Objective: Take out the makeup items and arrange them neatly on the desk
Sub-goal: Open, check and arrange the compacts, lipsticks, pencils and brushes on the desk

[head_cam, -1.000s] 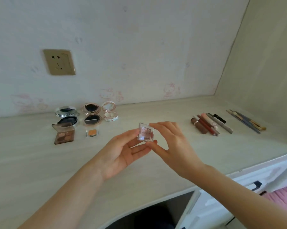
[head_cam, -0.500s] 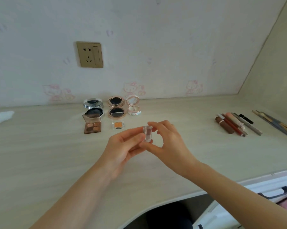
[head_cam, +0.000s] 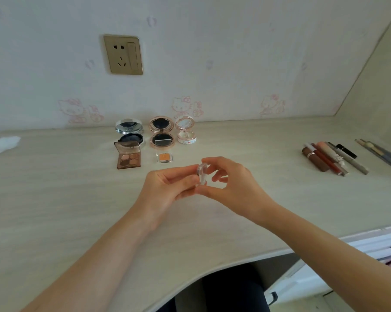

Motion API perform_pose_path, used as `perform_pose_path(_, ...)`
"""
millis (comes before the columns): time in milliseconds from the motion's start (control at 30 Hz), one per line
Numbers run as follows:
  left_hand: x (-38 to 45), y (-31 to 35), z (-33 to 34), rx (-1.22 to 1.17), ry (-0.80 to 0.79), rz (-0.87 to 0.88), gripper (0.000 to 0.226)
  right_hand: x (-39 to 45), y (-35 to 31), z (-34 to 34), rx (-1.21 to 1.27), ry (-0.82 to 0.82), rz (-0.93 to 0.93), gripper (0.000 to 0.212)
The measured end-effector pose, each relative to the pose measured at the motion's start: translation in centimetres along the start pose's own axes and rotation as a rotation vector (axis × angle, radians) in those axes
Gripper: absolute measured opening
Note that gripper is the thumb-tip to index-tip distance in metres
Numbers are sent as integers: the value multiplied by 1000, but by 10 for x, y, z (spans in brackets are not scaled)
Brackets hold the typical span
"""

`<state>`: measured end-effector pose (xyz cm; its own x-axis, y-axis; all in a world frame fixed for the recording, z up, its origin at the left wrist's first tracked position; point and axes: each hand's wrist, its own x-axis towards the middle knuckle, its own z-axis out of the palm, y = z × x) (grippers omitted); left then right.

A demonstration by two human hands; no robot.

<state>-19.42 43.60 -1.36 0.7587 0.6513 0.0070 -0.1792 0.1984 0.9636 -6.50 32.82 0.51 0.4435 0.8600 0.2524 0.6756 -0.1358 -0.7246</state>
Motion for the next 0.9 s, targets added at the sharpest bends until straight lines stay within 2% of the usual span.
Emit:
perform_pose_path(233, -1, -2, 1, 83, 44, 28, 37, 2, -1, -5, -56, -44, -29, 60)
perform_pose_path(567, 0, 0, 0, 103, 75, 82, 25, 5, -7, -7, 39, -88, -8, 63)
perform_pose_path(900, 0, -1, -1, 18, 65, 77, 38, 3, -6, -6, 226, -54, 61, 57)
